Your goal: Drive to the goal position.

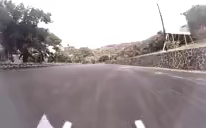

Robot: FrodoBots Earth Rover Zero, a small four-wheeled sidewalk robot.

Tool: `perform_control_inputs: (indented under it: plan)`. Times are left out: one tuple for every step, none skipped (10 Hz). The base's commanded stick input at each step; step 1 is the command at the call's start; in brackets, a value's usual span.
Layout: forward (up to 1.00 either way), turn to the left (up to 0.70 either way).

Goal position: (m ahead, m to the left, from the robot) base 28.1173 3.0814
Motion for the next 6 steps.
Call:
perform_control_inputs:
  plan:
    - [1.00, 0.00]
    - [1.00, 0.00]
    - [1.00, 0.00]
    - [1.00, 0.00]
    - [1.00, 0.00]
    - [1.00, 0.00]
